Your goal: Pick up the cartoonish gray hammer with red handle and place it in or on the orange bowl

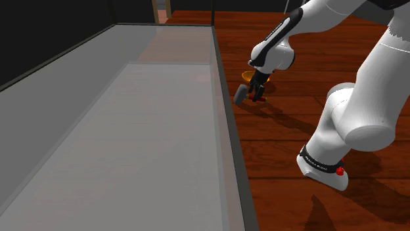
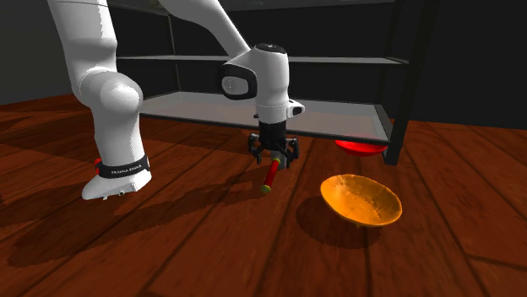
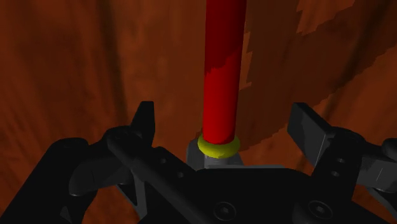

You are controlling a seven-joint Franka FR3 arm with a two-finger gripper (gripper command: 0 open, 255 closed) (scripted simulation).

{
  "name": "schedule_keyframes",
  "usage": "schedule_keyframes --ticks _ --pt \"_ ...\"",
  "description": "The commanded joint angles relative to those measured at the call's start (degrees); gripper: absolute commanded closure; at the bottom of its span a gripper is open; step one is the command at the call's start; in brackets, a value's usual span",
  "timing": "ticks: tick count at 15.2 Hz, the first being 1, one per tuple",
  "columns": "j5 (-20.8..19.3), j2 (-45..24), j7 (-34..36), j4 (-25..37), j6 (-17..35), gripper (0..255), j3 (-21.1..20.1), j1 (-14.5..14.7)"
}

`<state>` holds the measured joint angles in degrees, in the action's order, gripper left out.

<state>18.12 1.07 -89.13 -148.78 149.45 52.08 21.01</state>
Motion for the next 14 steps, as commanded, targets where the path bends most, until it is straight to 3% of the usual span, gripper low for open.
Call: schedule_keyframes --ticks 1,7,8,14 --pt "2.2 -1.2 -1.5 0.2 0.4 0 -0.1 0.3" --pt "2.2 -1.2 -1.5 0.2 0.4 0 -0.1 0.2" --pt "2.2 -1.2 -1.5 0.2 0.4 255 -0.1 0.2" --pt "2.2 -1.2 -1.5 0.2 0.4 255 -0.1 0.2"
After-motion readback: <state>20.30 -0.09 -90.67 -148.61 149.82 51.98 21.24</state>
